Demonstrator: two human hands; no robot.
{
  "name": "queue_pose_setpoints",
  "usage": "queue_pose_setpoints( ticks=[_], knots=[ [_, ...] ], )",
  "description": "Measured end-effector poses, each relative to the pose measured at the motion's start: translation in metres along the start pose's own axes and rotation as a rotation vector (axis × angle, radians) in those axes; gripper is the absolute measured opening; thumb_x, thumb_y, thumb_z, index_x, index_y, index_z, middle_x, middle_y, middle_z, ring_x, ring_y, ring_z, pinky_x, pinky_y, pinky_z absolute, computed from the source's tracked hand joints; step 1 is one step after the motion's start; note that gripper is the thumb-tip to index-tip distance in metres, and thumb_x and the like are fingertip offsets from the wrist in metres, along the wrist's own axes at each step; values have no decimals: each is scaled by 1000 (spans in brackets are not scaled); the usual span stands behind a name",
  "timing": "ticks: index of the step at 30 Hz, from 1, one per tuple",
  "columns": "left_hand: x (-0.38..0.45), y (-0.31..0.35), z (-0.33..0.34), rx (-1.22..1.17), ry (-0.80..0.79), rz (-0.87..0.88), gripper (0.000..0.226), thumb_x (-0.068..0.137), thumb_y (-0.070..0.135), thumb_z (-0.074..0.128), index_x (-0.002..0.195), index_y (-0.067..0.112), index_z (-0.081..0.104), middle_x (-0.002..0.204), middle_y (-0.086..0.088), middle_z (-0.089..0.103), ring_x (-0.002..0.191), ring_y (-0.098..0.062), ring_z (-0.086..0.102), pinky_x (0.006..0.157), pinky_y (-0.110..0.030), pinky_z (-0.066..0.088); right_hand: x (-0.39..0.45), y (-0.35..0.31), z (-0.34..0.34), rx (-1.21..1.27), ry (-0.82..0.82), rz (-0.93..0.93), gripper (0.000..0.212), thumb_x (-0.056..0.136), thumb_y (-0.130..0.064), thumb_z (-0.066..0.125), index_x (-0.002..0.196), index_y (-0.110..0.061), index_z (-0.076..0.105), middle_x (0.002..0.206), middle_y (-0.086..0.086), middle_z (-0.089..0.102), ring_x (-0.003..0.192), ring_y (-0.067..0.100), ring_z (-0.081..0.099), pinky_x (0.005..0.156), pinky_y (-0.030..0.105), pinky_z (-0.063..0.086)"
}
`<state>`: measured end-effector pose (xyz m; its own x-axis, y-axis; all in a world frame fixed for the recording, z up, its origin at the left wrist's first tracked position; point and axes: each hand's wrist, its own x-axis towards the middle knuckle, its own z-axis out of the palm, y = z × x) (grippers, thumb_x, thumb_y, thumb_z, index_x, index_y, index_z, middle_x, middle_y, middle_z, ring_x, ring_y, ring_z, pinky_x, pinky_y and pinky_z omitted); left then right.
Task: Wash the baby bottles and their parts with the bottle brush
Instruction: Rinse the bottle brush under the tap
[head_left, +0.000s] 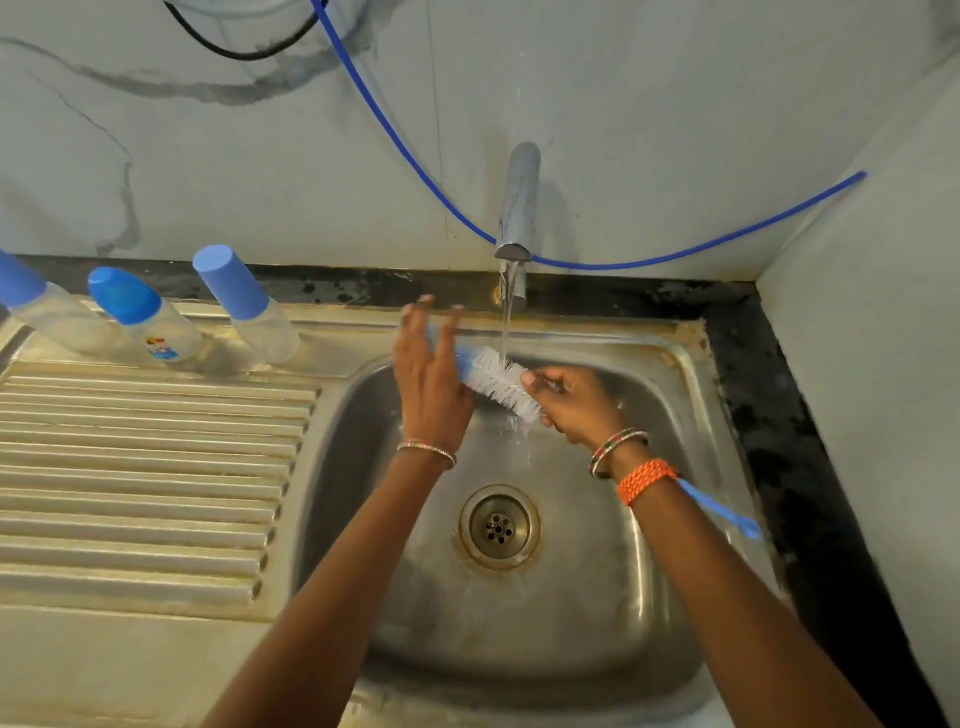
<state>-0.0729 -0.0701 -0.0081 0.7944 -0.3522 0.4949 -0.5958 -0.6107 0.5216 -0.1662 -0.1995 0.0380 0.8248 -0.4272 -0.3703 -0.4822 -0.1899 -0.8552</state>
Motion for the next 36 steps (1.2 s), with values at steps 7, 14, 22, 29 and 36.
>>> queue_pose_setpoints(
  ticks=[7,14,22,29,36],
  knots=[
    [-19,14,-17,-1452,-100,-1196,30,97,18,44,125,8,43,120,-18,55,102,-28,59,90,-31,50,6,-5,-10,19,154,-95,29,89,-30,64,107,-9,70,65,-1,64,40,-2,51,41,12,37],
    [1,45,-25,-1616,-248,-1016,59,86,33,60,135,3,47,127,-18,59,108,-25,63,85,-31,56,24,-42,13,51,51,-210,23,86,-27,68,100,-8,73,74,-2,68,59,1,58,54,15,44],
    [-3,52,-18,-1608,-201,-991,15,96,9,48,108,3,56,99,-16,66,77,-20,67,72,-34,58,7,-37,-4,56,-13,-144,20,92,-15,60,107,-5,68,77,2,66,51,-4,56,49,13,42],
    [7,44,-26,-1630,-37,-1015,13,94,3,50,105,6,56,92,-11,63,70,-13,65,65,-25,57,1,-64,10,48,-113,-77,26,95,-11,53,116,2,61,52,-9,61,33,-6,47,35,7,32],
    [-9,76,-18,-1636,-332,-1143,15,93,1,53,107,3,56,89,-11,67,74,-16,66,66,-24,58,-27,-21,-43,23,10,29,25,93,-13,56,114,-1,64,41,-8,57,28,0,40,33,12,27]
  ],
)
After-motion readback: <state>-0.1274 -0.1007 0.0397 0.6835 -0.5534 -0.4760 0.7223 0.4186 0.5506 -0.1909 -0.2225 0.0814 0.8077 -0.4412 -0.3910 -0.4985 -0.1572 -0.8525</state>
